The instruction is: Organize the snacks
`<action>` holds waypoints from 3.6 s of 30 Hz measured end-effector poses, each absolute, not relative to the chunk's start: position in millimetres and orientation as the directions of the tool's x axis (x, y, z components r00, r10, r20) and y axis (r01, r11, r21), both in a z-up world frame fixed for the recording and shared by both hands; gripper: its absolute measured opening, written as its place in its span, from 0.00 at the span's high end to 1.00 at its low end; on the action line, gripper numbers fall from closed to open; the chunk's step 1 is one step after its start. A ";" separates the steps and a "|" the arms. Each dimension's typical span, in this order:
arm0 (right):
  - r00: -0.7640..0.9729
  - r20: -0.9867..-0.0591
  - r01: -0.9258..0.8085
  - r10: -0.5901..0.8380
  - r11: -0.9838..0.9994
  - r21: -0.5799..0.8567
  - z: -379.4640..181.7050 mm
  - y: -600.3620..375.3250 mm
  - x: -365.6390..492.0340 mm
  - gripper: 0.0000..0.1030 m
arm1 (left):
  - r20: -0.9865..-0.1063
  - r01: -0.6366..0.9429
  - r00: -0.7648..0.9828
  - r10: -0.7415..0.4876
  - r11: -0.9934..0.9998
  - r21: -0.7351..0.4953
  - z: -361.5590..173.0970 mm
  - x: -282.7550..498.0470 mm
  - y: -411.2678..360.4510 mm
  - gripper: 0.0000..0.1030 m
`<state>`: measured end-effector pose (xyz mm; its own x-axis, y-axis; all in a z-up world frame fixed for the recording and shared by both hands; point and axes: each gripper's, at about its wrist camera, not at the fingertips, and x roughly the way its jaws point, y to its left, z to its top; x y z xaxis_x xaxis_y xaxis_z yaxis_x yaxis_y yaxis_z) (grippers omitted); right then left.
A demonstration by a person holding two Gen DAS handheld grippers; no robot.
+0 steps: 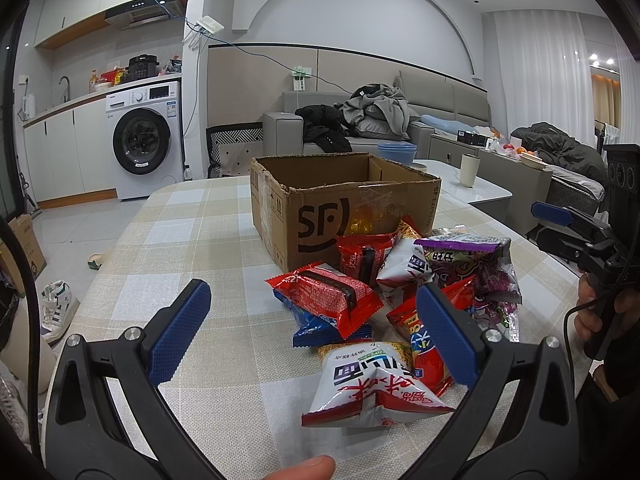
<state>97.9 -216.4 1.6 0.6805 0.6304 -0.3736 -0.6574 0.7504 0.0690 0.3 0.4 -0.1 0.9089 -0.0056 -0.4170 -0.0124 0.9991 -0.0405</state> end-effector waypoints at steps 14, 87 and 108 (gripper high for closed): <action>0.667 -0.393 -0.660 0.634 0.746 0.084 -7.1 -215.1 102.1 0.00 | -0.418 -0.012 0.908 -0.006 0.999 -0.040 -0.1 0.3 0.3 0.01; 0.555 -0.567 -0.672 0.609 0.730 0.126 -26.5 -145.3 128.3 0.69 | -0.726 0.170 0.638 -0.255 0.967 -0.191 -55.2 46.0 -23.9 0.44; 0.592 -0.497 -0.663 0.634 0.734 0.147 -16.8 -157.2 124.4 0.69 | -0.617 0.171 0.729 -0.296 0.952 -0.255 -31.0 17.2 4.2 0.56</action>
